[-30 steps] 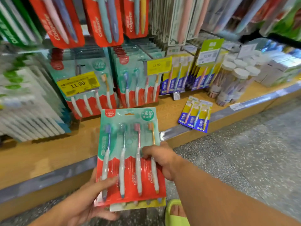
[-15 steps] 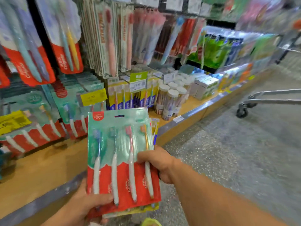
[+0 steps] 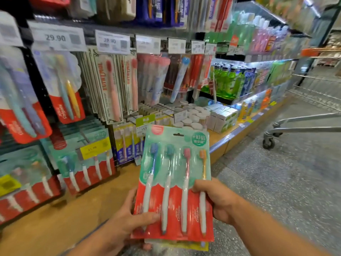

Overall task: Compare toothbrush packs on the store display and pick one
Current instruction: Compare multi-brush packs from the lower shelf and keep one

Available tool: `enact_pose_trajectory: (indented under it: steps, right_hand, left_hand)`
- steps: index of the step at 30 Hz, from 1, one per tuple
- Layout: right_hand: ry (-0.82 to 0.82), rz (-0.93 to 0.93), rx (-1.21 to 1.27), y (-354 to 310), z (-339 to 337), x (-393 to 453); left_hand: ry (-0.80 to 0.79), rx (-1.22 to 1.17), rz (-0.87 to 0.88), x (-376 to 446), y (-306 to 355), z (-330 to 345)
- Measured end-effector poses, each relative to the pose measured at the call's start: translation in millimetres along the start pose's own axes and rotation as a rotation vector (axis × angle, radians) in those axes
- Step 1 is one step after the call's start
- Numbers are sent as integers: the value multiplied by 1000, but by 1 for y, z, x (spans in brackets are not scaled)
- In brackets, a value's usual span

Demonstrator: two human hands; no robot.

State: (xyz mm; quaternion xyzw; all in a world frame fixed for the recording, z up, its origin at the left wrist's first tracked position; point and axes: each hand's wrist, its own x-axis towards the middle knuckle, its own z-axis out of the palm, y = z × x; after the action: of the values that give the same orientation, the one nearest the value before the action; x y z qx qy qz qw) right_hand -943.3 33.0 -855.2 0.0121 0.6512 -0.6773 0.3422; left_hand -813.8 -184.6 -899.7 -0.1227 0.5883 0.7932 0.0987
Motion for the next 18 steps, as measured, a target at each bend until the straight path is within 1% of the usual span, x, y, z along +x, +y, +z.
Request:
enact_pose_trajectory:
  steps: [2, 4, 7, 9, 11, 12, 14, 16, 18]
  right_hand:
    - [-13, 24, 25, 4, -11, 2]
    - [-4, 44, 37, 6, -21, 7]
    - [39, 88, 56, 11, -34, 17]
    - [59, 129, 73, 19, -38, 26]
    - [71, 170, 105, 25, -41, 34]
    - [77, 188, 113, 28, -41, 38]
    - [85, 214, 113, 33, -43, 48]
    - [89, 233, 111, 36, -46, 58]
    - [87, 252, 102, 37, -51, 67]
  left_hand:
    - [-51, 7, -78, 1, 3, 3]
    - [-28, 79, -127, 6, 4, 6]
    - [122, 87, -185, 29, 2, 9]
    - [252, 76, -236, 48, -1, 10]
    - [353, 124, -231, 70, -14, -3]
    - [408, 193, -248, 81, -21, -13]
    - [460, 377, -311, 97, -33, -30]
    - [451, 620, -352, 108, -37, -41]
    - [450, 774, -342, 126, -36, -46]
